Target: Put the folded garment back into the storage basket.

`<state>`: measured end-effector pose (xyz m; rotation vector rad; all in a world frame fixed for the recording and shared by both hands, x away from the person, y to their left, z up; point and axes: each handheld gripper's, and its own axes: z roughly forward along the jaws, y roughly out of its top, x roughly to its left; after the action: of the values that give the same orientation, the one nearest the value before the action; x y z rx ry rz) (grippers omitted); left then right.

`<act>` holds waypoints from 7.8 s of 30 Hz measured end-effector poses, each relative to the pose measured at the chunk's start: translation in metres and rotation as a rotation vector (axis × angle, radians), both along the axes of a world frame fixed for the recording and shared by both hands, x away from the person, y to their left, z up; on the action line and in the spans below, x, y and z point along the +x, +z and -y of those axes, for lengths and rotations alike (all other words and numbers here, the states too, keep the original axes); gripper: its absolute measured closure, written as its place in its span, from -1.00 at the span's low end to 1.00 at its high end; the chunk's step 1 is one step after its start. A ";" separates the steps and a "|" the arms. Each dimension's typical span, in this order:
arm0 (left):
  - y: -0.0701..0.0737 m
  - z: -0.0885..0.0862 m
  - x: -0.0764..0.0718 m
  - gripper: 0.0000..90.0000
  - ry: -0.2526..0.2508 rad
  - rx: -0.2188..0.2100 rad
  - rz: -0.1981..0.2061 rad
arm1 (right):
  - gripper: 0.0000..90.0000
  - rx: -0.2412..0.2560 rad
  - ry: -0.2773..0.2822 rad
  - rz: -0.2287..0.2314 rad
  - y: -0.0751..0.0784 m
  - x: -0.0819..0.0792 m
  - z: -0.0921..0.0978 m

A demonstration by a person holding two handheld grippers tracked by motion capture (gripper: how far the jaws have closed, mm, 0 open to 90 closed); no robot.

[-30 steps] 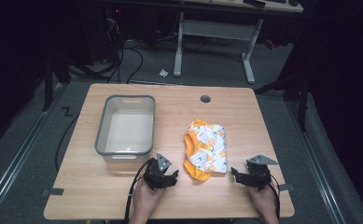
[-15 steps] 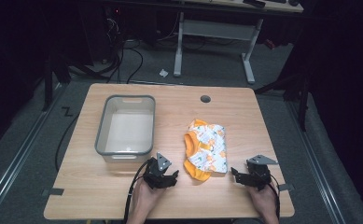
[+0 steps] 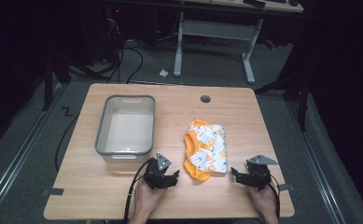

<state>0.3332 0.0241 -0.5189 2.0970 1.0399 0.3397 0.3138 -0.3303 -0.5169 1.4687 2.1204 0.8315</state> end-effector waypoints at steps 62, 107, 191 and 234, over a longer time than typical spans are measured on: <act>0.053 0.096 0.082 -0.80 -0.133 0.096 -0.120 | -0.48 0.000 0.002 0.000 0.000 0.000 0.000; 0.029 0.110 0.098 0.60 -0.173 0.072 -0.199 | -0.48 0.001 0.002 0.000 0.000 0.000 0.000; 0.159 -0.073 0.075 0.62 -0.027 -0.236 0.010 | -0.49 0.001 0.003 -0.002 0.000 0.000 0.000; 0.124 -0.148 0.116 0.62 0.125 -0.052 -0.088 | -0.49 0.000 0.000 -0.002 0.000 0.000 0.000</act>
<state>0.4494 0.1721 -0.3947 2.0209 1.2224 0.2815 0.3137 -0.3305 -0.5168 1.4698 2.1222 0.8310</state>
